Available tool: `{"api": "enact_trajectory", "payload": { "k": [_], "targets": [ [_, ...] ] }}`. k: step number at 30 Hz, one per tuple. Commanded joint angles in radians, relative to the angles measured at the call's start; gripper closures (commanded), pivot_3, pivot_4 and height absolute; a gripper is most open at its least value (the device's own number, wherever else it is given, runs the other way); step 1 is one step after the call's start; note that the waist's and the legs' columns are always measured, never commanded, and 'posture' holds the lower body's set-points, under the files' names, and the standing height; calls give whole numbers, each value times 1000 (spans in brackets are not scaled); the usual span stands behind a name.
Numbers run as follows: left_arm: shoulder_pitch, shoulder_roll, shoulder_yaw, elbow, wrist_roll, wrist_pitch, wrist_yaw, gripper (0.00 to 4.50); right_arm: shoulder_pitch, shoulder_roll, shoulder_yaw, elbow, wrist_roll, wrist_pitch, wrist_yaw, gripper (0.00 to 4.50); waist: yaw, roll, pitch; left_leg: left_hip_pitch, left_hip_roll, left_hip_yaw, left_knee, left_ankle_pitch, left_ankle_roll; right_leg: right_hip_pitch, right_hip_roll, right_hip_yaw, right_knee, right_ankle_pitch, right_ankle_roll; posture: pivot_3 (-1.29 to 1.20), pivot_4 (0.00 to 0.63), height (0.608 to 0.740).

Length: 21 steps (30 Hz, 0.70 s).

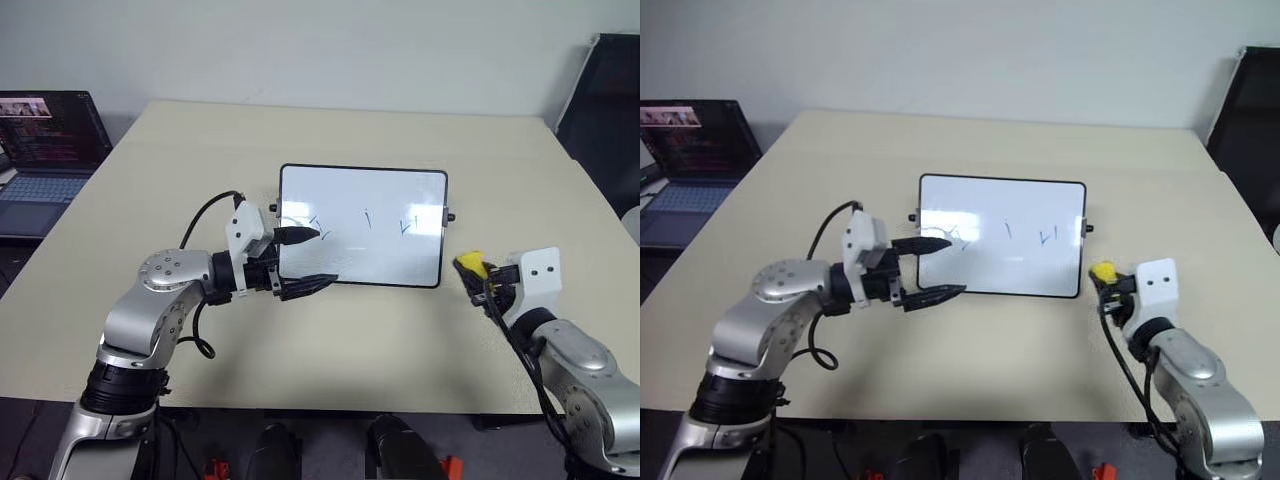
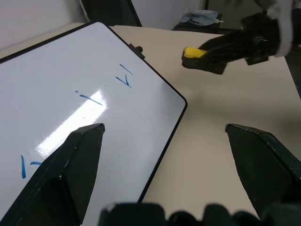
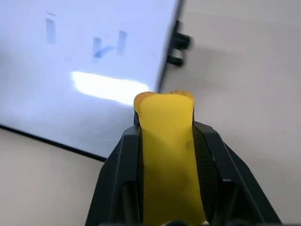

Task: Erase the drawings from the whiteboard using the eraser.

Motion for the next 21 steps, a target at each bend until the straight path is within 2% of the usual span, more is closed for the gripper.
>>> {"api": "enact_trajectory", "payload": {
  "k": [1, 8, 13, 18, 21],
  "targets": [
    [-32, -18, 11, -23, -21, -15, 11, 0, -44, -15, 44, -35, -18, -13, -5, 3399, 0, 0, 0, 0, 0, 0, 0, 0, 0, 0, 0, 0, 0, 0, 0, 0, 150, 740],
    [-67, -40, 12, 20, -22, -38, -3, 0, -146, -3, 109, 22, -63, -60, -14, 3399, 2, 0, 0, 0, 0, 0, -1, 0, 0, 0, 0, -1, 0, 0, 0, 0, 150, 740],
    [-76, -44, 14, 43, -19, -56, -14, 0, -332, 4, 265, 237, -207, -199, -21, 3399, -6, 0, 0, 0, 0, 0, 0, 0, 0, 0, 0, -1, 0, 0, 0, 0, 150, 740],
    [-67, -42, 15, 29, -28, -55, -31, 0, -468, 51, 301, 488, -311, -358, -50, 3399, -6, 0, 0, -1, 0, 0, -1, 0, 0, 0, 0, -1, 0, 1, 2, 0, 150, 740],
    [-45, -30, 19, 16, -29, -58, -44, 0, -486, 59, 303, 610, -352, -460, -53, 3399, -2, 0, 0, -1, 0, -1, -2, 0, 0, 0, 0, -2, -1, 2, 4, 0, 150, 740]
  ]
}}
